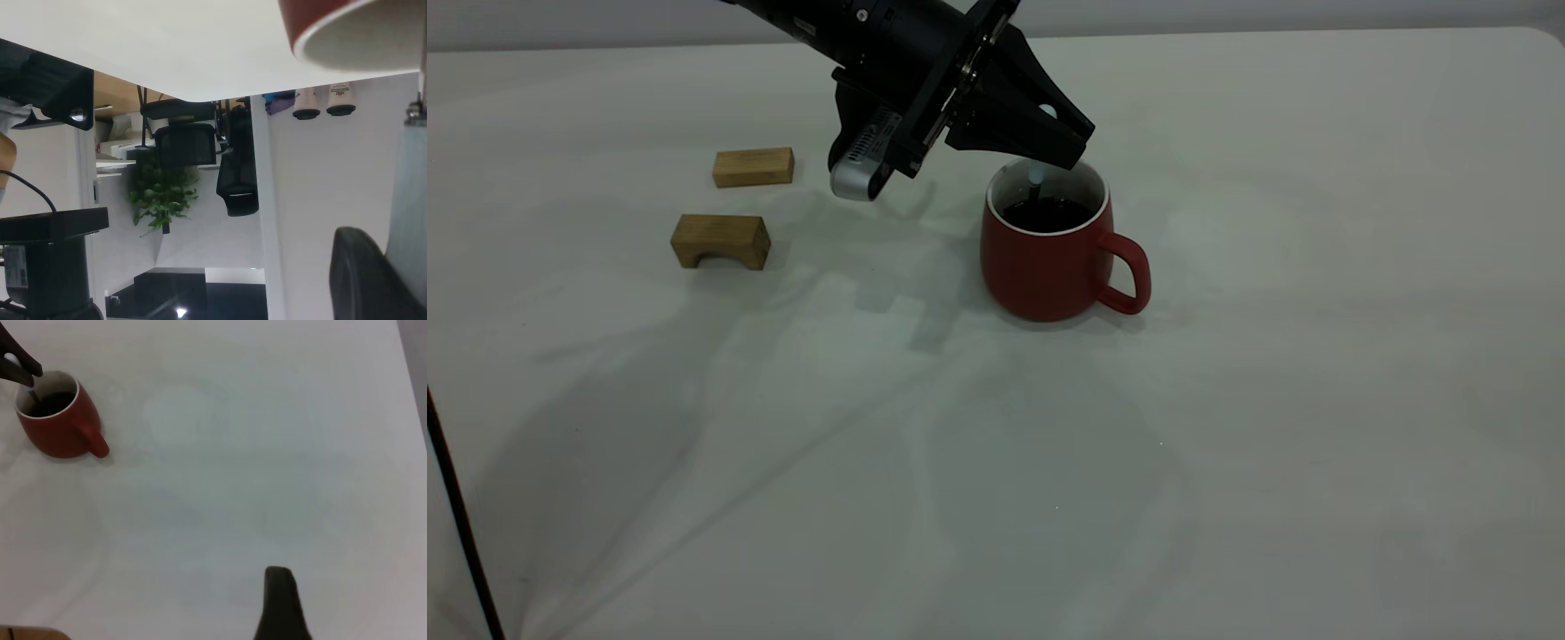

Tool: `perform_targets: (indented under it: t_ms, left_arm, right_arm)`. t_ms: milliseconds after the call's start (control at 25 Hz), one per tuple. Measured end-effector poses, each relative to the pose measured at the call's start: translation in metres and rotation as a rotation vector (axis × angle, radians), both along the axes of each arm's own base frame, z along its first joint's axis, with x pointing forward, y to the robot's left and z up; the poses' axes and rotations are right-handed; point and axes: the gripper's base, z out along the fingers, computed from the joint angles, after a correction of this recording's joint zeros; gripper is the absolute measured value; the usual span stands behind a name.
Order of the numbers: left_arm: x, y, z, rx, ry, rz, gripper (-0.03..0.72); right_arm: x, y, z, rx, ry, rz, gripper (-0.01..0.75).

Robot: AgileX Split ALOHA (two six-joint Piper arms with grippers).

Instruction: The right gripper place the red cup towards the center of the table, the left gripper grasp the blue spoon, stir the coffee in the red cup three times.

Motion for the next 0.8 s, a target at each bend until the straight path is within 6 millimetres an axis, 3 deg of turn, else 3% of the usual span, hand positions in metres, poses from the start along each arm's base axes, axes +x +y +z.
perform_targets:
  t_ms: [160, 400, 480, 600, 800]
  left_arm:
    - [0.0, 0.0, 0.0, 0.0, 0.0, 0.0, 0.194]
    - [-0.002, 0.002, -0.002, 0.032, -0.014, -0.032, 0.467]
    - [-0.002, 0.004, 0.002, 0.068, -0.042, -0.064, 0.525]
    - [0.001, 0.01, 0.026, 0.162, -0.158, -0.151, 0.56]
    - [0.012, 0.026, 0.1, 0.362, -0.457, -0.272, 0.566]
  right_arm:
    - [0.0, 0.0, 0.0, 0.0, 0.0, 0.0, 0.586]
    - [0.0, 0.0, 0.0, 0.0, 0.0, 0.0, 0.586]
    - [0.0, 0.0, 0.0, 0.0, 0.0, 0.0, 0.586]
    - [0.0, 0.0, 0.0, 0.0, 0.0, 0.0, 0.586]
    - [0.0, 0.0, 0.0, 0.0, 0.0, 0.0, 0.586]
